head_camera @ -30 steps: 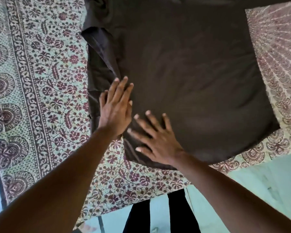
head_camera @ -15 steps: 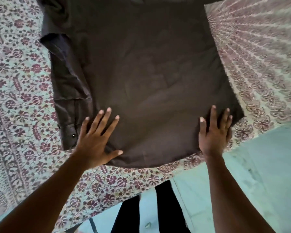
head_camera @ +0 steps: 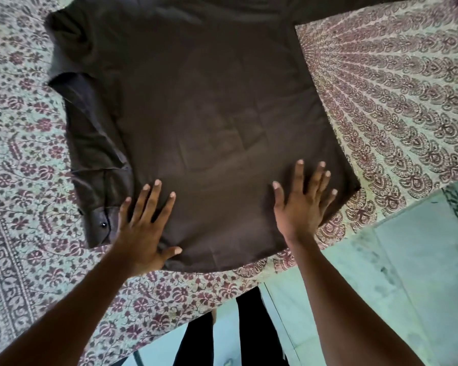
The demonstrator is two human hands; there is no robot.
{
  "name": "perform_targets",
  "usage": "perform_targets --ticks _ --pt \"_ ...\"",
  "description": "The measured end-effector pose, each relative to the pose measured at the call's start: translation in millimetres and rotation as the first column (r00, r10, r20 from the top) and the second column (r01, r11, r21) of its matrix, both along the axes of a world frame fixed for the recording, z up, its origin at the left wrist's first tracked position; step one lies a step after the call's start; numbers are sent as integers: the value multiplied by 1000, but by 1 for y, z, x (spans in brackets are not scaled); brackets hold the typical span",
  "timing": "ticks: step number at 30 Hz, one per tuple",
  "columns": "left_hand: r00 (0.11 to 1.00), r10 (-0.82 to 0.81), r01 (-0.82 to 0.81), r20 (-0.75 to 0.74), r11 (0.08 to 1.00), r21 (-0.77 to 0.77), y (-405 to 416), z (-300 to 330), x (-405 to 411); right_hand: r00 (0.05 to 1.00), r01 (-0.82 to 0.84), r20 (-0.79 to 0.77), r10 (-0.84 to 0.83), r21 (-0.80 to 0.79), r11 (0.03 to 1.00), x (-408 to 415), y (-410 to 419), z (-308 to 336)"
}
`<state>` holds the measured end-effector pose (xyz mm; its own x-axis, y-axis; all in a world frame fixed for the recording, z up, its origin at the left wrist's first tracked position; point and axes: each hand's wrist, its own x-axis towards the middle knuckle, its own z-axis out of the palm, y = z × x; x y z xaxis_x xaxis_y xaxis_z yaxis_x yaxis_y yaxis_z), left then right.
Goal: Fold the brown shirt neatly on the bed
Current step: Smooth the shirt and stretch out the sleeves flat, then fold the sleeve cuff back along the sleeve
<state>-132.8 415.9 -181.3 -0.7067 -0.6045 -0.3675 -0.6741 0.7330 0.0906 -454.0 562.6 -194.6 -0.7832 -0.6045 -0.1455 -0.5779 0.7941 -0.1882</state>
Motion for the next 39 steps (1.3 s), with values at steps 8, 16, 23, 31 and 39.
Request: perform_targets --ticks 8,16,23,31,39 --pt "975 193 -180 -106 976 124 69 2 53 387 -922 43 921 -4 387 116 -27 -10" --pt "890 222 -244 -398 970 -3 -11 17 35 687 -727 -36 726 -13 687 114 -158 -9" --pt "935 108 -150 -338 983 -101 -121 9 11 164 -986 7 986 -35 165 151 -140 -19" --pt "903 409 -429 -134 879 -208 -191 20 -13 538 -836 -78 840 -181 519 105 -249 -17" --pt "516 849 -834 -115 529 156 -235 24 -36 428 -904 18 903 2 428 95 -337 -24"
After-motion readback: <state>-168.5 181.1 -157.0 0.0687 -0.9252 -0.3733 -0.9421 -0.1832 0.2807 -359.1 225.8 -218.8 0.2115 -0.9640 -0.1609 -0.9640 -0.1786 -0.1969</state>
